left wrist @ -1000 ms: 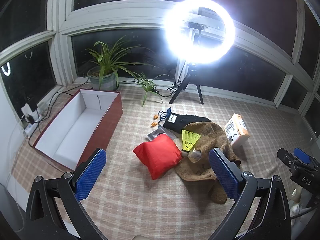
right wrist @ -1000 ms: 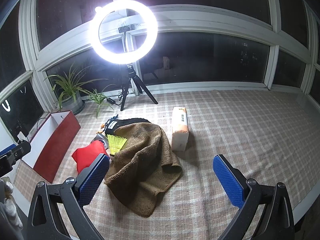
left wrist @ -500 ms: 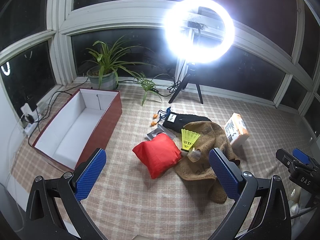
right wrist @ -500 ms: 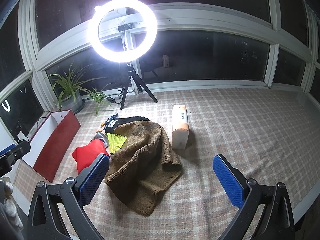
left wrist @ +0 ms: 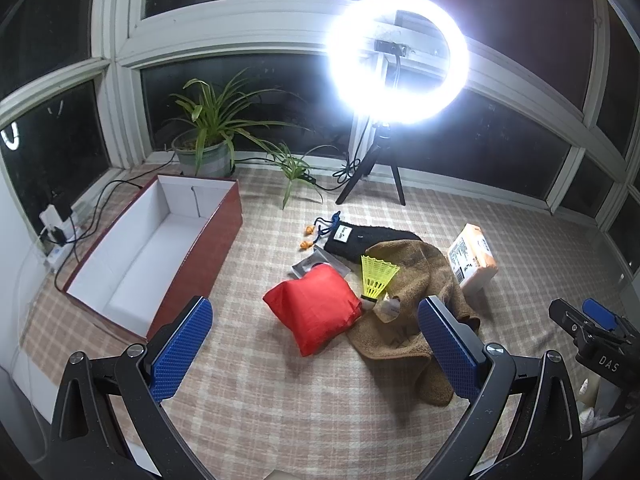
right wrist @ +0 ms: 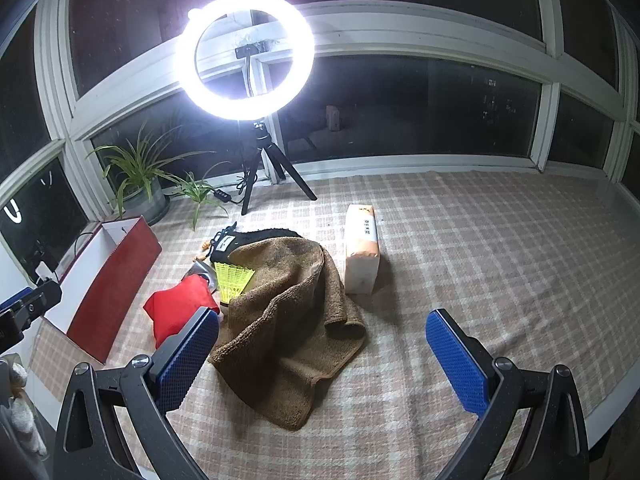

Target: Organize soft objects

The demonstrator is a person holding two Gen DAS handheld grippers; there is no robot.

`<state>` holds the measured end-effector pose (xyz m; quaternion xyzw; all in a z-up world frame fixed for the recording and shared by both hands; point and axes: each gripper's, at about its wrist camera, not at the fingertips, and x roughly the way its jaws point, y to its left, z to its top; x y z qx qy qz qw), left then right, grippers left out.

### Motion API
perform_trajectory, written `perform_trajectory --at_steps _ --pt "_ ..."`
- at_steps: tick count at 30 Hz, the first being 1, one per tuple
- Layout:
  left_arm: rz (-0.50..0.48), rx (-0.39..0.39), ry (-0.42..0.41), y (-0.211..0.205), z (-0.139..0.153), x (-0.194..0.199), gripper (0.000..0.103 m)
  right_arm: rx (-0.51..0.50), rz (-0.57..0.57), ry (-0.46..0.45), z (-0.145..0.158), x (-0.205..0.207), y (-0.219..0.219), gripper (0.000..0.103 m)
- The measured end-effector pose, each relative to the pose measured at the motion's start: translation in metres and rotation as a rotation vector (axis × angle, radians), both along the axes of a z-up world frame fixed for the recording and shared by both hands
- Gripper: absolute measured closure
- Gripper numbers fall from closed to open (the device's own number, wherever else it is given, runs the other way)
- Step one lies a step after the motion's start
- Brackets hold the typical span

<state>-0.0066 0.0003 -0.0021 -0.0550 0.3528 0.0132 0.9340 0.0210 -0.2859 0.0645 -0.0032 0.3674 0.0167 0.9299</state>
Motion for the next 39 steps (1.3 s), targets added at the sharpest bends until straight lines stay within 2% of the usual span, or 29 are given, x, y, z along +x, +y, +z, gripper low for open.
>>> perform_trajectory --at_steps 13,19,29,39 --pt "-0.005 -0.011 0.017 0.001 -0.009 0.004 0.001 0.026 0.003 0.024 -0.006 0.007 -0.007 0.001" --pt "0.005 -0.023 0.041 0.007 -0.022 0.008 0.001 0.054 0.012 0.034 -0.015 0.013 -0.022 0.001" --pt "-0.020 -0.079 0.106 0.004 -0.050 0.013 0.001 0.157 0.026 0.137 -0.044 0.035 -0.053 0.001" --pt "-0.119 -0.114 0.115 -0.038 -0.066 0.018 0.001 0.199 0.101 0.243 -0.072 0.084 -0.045 0.001"
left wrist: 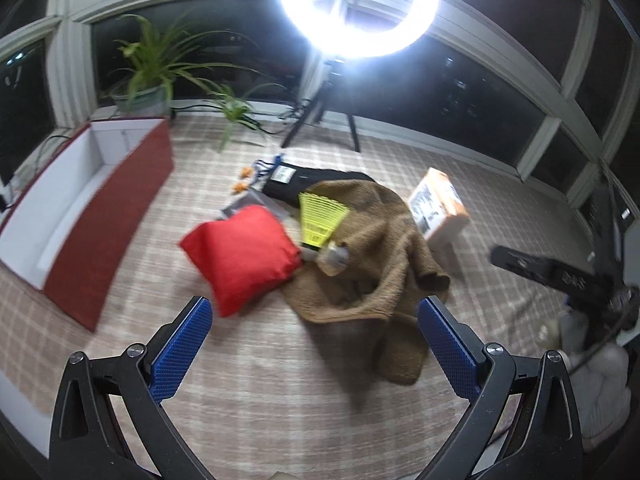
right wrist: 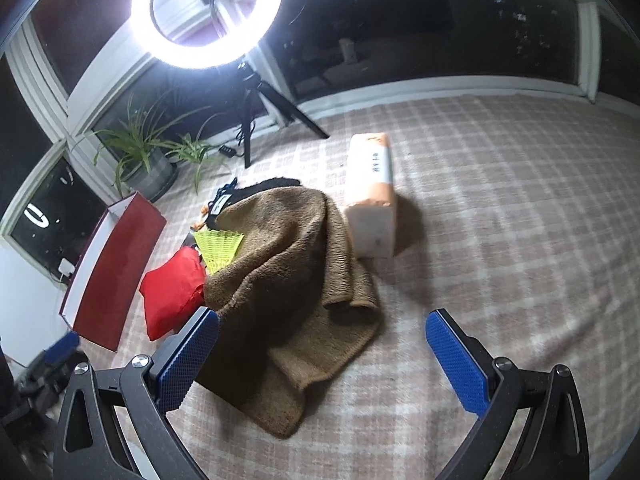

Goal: Organize soft objects
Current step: 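Reach the left tool to the brown towel and close on its edge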

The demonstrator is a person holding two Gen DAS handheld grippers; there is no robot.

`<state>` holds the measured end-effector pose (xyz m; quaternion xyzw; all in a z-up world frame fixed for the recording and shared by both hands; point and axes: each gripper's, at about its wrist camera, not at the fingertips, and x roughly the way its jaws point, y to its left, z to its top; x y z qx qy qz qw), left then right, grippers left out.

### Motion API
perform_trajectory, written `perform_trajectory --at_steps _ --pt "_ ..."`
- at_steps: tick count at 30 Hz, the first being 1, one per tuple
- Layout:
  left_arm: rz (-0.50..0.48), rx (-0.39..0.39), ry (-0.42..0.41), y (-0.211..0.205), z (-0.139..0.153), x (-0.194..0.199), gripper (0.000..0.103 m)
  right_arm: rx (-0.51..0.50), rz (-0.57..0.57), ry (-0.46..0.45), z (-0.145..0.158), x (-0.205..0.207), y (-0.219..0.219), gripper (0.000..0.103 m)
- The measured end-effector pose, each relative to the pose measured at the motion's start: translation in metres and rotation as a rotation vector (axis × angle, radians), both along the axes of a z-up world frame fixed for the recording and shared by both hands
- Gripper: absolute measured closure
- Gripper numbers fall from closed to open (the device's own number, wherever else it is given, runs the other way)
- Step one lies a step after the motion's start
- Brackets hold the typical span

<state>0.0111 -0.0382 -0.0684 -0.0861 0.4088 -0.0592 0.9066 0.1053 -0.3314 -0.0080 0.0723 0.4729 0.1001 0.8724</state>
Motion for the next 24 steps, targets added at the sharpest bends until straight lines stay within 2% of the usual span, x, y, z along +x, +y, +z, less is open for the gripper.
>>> perform_trajectory --at_steps 5,10,18,24 --pt "-0.051 0.018 0.006 -0.028 -0.012 0.007 0.001 0.070 0.024 0.063 -0.013 0.025 0.014 0.001" --pt "-0.085 0.045 0.000 -0.049 -0.025 0.016 0.002 0.199 -0.017 0.156 -0.033 0.053 0.015 0.001" --pt "-0.111 0.031 0.002 -0.066 -0.043 0.034 0.002 0.285 -0.077 0.277 -0.063 0.087 0.021 0.001" --pt "-0.119 0.034 0.011 -0.073 -0.061 0.047 0.012 0.291 -0.095 0.328 -0.081 0.103 0.031 0.004"
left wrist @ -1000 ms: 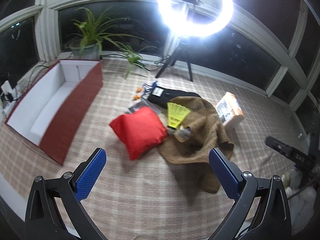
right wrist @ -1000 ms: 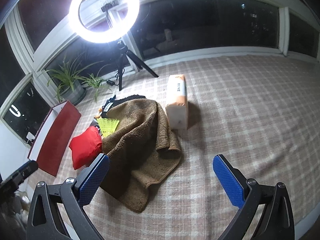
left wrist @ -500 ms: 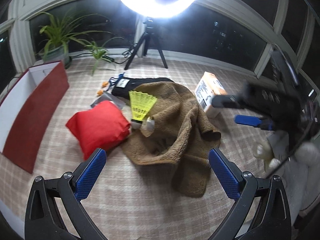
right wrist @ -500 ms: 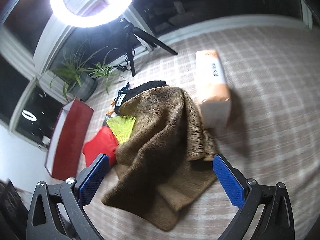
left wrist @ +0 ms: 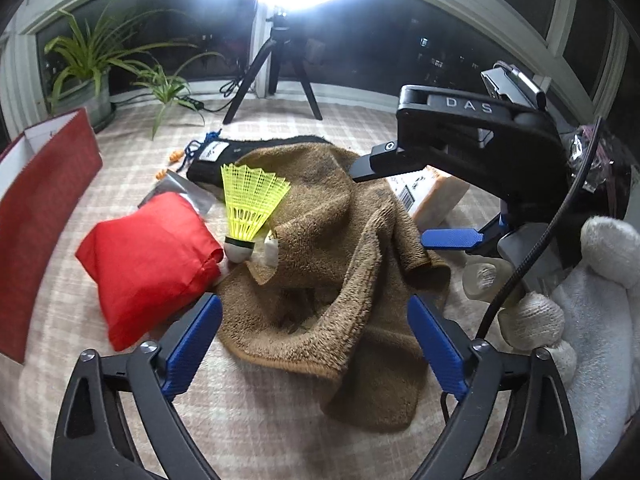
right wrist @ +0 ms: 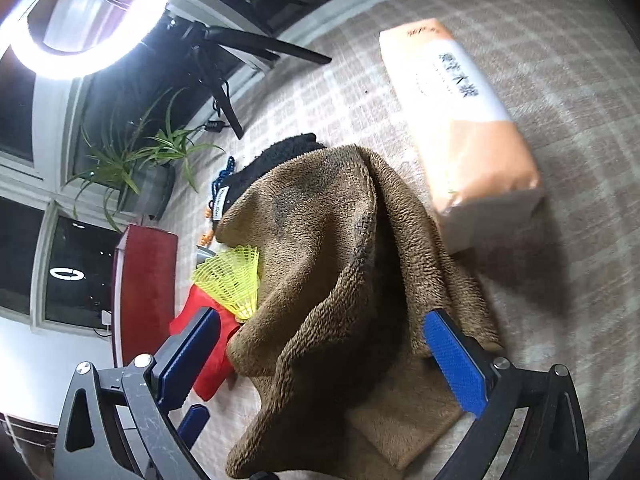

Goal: Organize soft objects
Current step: 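Reach the left tool to the brown towel and close on its edge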

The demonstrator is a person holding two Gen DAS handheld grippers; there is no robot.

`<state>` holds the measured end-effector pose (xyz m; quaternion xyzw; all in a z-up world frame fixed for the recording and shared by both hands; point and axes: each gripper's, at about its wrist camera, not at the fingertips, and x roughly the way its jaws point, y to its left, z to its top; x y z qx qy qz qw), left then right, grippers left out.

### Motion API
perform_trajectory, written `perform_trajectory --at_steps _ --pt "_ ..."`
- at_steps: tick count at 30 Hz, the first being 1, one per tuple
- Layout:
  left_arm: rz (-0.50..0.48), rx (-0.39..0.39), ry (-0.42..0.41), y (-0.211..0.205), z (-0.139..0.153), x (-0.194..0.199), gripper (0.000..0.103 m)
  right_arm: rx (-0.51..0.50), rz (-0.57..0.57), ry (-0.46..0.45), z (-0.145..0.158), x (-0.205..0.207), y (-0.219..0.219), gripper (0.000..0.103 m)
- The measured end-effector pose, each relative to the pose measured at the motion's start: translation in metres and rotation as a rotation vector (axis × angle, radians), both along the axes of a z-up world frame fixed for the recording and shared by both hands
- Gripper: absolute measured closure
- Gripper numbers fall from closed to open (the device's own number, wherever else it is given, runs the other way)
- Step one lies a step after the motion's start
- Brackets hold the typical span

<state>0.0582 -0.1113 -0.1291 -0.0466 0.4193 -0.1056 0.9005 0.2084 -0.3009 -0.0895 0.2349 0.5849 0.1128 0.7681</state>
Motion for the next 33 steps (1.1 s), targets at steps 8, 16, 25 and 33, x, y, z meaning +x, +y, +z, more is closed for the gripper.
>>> perform_trajectory --at_steps 8,16,25,33 --pt "-0.008 -0.081 0.020 0.001 -0.016 0.010 0.029 -0.039 -0.010 0.052 -0.021 0.007 0.006 0.017" --pt "-0.027 -0.164 0.088 -0.002 -0.034 0.020 0.074 -0.037 -0.021 0.058 -0.031 0.005 0.002 0.047" --pt "-0.097 -0.220 0.080 -0.011 -0.029 0.011 0.096 0.008 0.003 0.046 -0.029 -0.008 -0.006 0.086" --pt "-0.138 -0.249 0.048 -0.011 -0.015 -0.006 0.098 0.050 0.026 -0.032 -0.002 -0.035 -0.013 0.094"
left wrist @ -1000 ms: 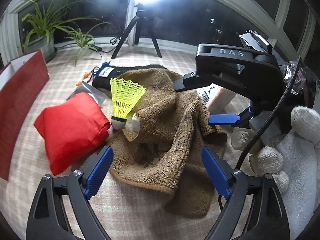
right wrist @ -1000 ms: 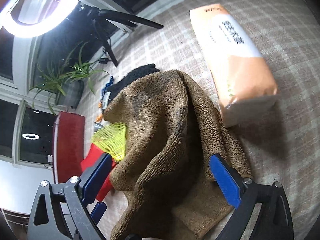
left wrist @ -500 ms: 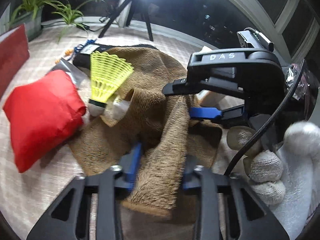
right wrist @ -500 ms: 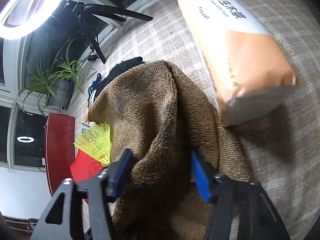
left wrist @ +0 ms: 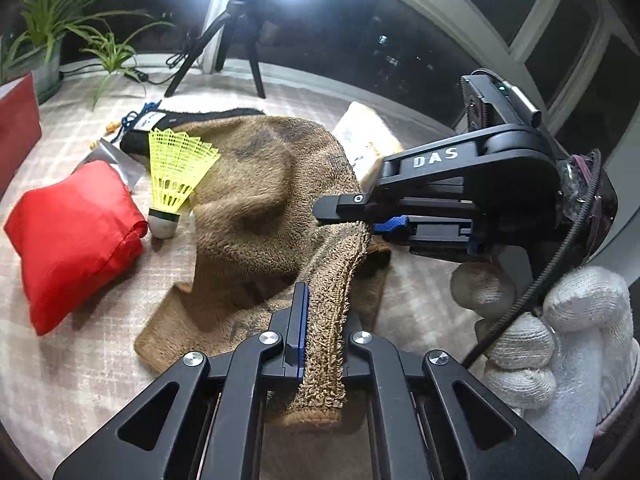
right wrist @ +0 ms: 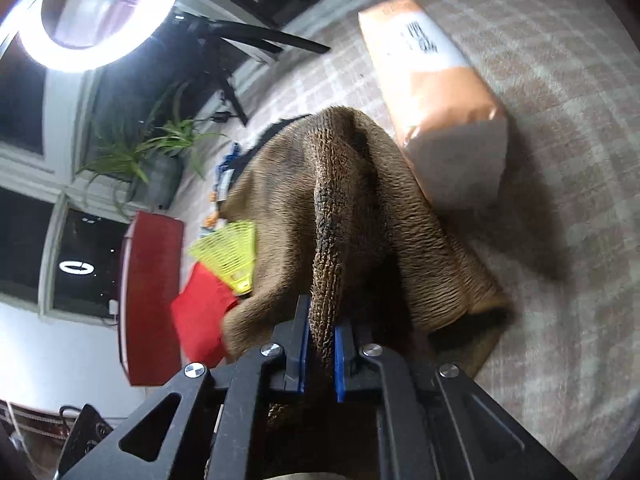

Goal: Organize soft objects
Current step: 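Reach the left tool to the brown towel and close on its edge, then lift the brown towel with the left tool and carry it over the box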

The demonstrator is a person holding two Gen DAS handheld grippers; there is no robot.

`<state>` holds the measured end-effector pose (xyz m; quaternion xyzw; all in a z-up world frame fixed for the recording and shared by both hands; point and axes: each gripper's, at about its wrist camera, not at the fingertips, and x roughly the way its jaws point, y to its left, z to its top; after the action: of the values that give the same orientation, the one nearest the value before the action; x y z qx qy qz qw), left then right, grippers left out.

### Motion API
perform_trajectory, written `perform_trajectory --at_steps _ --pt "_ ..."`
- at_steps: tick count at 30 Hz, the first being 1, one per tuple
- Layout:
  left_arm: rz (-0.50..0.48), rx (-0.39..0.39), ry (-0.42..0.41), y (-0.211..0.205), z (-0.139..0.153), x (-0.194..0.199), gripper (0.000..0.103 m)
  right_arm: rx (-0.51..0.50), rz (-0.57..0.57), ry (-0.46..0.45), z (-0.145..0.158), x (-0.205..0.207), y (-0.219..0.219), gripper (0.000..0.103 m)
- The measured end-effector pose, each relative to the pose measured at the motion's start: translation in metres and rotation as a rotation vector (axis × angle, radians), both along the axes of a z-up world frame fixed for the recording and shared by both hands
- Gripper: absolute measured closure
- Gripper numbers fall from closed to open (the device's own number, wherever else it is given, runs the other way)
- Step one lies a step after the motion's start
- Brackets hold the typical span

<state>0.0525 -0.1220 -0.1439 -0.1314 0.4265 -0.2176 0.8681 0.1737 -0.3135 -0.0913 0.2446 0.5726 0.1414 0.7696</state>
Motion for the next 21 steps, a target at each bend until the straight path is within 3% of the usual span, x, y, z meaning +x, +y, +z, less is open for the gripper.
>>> perform_trajectory --at_steps 11,21 --pt "-0.011 -0.045 -0.093 0.021 0.042 -0.029 0.098 0.063 0.082 -0.156 0.065 -0.041 0.010 0.097" --pt "0.010 -0.068 -0.190 0.044 0.081 -0.041 0.098 0.085 0.181 -0.323 0.131 -0.067 0.044 0.098"
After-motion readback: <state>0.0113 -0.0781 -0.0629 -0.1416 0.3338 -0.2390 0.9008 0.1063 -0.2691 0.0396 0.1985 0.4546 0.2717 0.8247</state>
